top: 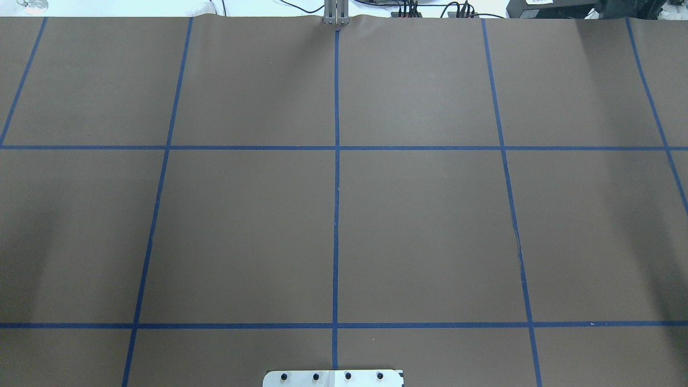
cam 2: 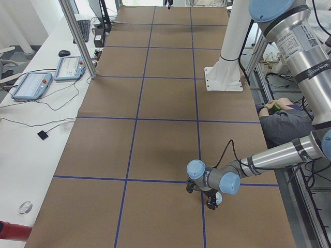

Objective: Place and press bell with both arms

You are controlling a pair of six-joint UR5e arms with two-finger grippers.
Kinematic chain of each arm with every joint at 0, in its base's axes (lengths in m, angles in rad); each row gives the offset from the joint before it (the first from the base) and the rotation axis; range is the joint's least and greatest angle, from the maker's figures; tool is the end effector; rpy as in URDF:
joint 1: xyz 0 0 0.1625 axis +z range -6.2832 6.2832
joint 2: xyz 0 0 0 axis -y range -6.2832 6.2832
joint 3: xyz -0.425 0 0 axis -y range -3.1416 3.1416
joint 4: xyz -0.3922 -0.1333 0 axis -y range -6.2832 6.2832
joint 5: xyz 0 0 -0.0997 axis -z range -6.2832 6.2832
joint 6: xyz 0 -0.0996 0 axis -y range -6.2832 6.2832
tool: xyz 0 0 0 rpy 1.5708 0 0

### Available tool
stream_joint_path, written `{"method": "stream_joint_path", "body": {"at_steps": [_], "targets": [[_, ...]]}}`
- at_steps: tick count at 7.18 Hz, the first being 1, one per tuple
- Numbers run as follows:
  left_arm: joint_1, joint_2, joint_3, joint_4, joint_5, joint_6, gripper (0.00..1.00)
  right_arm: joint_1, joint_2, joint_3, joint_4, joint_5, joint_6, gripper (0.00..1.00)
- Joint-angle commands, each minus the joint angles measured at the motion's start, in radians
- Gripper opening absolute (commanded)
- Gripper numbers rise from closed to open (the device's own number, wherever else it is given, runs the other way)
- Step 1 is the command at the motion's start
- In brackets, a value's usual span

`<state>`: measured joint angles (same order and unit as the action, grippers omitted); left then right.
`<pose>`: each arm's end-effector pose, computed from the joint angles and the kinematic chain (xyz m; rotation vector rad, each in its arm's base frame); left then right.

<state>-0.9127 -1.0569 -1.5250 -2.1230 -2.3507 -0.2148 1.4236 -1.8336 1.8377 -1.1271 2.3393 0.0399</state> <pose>0.0861 -0.2148 0.8124 -0.3387 0.7093 0.4175 0.0043 -0.4077 0.5927 0.3537 -0.7934 -0.2725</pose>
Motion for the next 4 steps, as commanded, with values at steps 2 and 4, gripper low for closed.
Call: {"method": "stream_joint_path", "body": {"at_steps": [2,4], "targets": [[0.002,0.0,0.0,0.0,0.001,0.002,0.9,0.0,-0.001,-0.002,0.003,0.0,0.002,1.0],[0.002,-0.002,0.0,0.0,0.001,0.003,0.84,0.0,-0.001,-0.002,0.004,0.0,0.002,1.0]]}}
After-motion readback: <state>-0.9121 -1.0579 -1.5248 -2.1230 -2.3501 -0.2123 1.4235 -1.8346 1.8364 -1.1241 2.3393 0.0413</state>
